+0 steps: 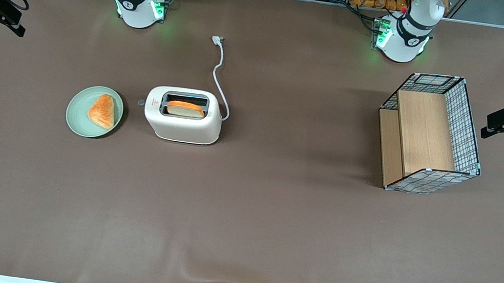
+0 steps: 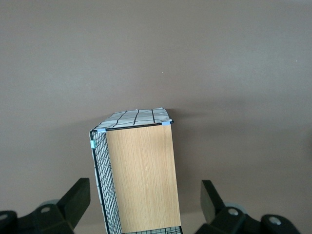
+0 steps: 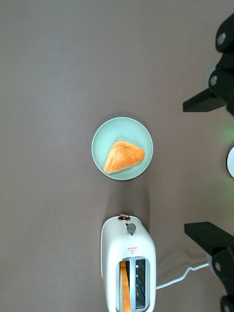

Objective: Press toaster button with right arm

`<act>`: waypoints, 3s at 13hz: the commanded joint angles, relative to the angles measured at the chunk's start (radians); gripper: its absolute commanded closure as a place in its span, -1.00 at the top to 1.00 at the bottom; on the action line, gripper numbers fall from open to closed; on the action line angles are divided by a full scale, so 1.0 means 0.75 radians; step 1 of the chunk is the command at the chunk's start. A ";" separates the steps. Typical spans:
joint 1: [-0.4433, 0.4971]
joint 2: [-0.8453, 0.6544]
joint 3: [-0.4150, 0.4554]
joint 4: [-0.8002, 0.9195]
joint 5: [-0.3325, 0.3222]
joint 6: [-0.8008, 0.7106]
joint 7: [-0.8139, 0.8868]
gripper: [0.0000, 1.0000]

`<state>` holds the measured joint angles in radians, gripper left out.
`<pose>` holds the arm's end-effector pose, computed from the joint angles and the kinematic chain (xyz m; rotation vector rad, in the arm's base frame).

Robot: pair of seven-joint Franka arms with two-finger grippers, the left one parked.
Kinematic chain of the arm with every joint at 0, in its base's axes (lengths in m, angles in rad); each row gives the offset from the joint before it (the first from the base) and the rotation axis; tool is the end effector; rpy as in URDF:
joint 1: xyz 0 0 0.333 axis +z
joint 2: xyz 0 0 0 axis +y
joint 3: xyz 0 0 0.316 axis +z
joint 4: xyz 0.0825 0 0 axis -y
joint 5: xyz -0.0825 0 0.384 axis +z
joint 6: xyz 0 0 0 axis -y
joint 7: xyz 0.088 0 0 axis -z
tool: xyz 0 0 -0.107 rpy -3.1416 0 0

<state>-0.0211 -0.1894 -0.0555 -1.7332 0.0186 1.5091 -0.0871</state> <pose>0.4860 -0.0380 0.6416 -3.1094 -0.0194 0.0505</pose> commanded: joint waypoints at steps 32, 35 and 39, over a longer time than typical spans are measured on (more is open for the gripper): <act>0.110 0.062 0.021 -0.225 0.227 0.240 0.094 -1.00; 0.122 0.062 0.021 -0.289 0.237 0.319 0.096 -1.00; 0.151 0.062 0.021 -0.376 0.290 0.417 0.186 -1.00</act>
<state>0.0751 -0.1276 -0.0358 -1.9778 0.2092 1.7870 0.0195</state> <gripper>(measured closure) 0.991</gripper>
